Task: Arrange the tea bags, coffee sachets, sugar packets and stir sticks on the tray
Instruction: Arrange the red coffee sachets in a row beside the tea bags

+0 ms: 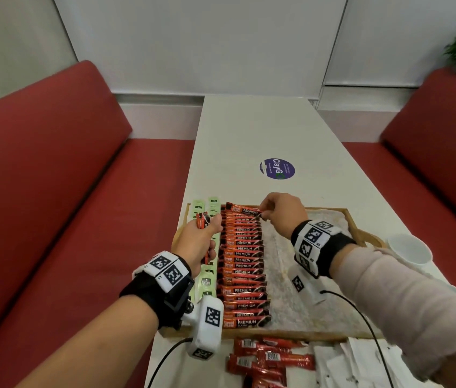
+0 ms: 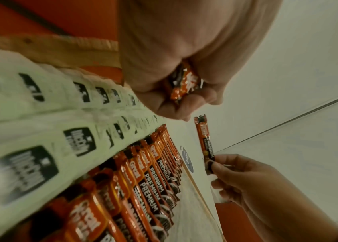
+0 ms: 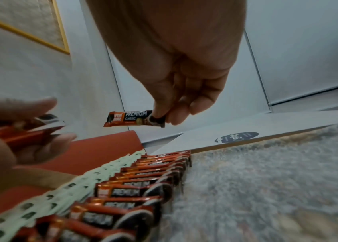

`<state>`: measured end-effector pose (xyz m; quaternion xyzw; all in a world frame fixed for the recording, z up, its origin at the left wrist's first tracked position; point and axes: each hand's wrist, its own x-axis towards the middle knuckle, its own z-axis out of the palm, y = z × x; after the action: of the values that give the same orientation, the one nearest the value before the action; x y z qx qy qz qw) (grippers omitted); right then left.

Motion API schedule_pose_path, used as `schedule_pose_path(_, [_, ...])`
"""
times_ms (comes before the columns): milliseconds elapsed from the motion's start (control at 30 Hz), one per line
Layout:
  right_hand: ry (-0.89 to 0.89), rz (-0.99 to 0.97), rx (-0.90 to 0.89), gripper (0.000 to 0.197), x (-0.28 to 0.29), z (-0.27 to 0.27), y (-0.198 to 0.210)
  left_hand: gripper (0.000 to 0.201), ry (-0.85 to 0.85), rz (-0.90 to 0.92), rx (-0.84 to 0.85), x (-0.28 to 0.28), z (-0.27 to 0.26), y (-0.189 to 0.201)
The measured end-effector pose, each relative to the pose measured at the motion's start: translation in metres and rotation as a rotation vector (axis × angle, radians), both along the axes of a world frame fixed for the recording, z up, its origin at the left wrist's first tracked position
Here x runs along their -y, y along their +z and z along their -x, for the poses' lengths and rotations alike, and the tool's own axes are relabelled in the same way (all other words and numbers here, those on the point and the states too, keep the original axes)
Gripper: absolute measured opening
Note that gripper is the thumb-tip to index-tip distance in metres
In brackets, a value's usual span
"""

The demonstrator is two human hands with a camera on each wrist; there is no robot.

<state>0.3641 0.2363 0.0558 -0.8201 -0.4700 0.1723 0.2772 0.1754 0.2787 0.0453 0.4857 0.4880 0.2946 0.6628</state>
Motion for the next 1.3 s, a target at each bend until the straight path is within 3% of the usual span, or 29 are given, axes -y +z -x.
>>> schedule_pose_path(167, [0.044,0.105,0.1,0.01,-0.025,-0.007,-0.012,0.018,-0.001,0.035,-0.017,-0.005,-0.008,-0.002])
schedule_pose_path(500, [0.059,0.209,0.115,0.01,-0.042,-0.009,-0.025,0.028,-0.004,0.058,-0.039,-0.014,-0.016,-0.003])
schedule_pose_path(700, [0.057,0.225,0.108,0.01,-0.046,-0.01,-0.026,0.017,-0.022,0.086,-0.015,-0.013,-0.017,-0.002])
schedule_pose_path(833, [0.062,0.248,0.132,0.012,-0.045,-0.008,-0.025,0.023,-0.004,0.111,0.01,-0.013,-0.015,-0.002])
schedule_pose_path(933, [0.045,0.213,0.145,0.021,-0.042,-0.007,-0.023,0.034,0.052,0.211,0.041,-0.015,-0.014,-0.001])
schedule_pose_path(1033, [0.062,0.156,0.13,0.022,-0.038,-0.001,-0.018,0.021,0.127,0.289,0.127,-0.017,-0.014,-0.002])
schedule_pose_path(1100, [0.096,0.122,0.103,0.019,-0.034,0.005,-0.014,0.014,0.14,0.284,0.156,-0.016,-0.015,0.0])
schedule_pose_path(1300, [0.214,-0.006,-0.036,0.009,-0.015,0.031,-0.002,0.02,0.183,0.243,0.226,-0.011,-0.018,0.002])
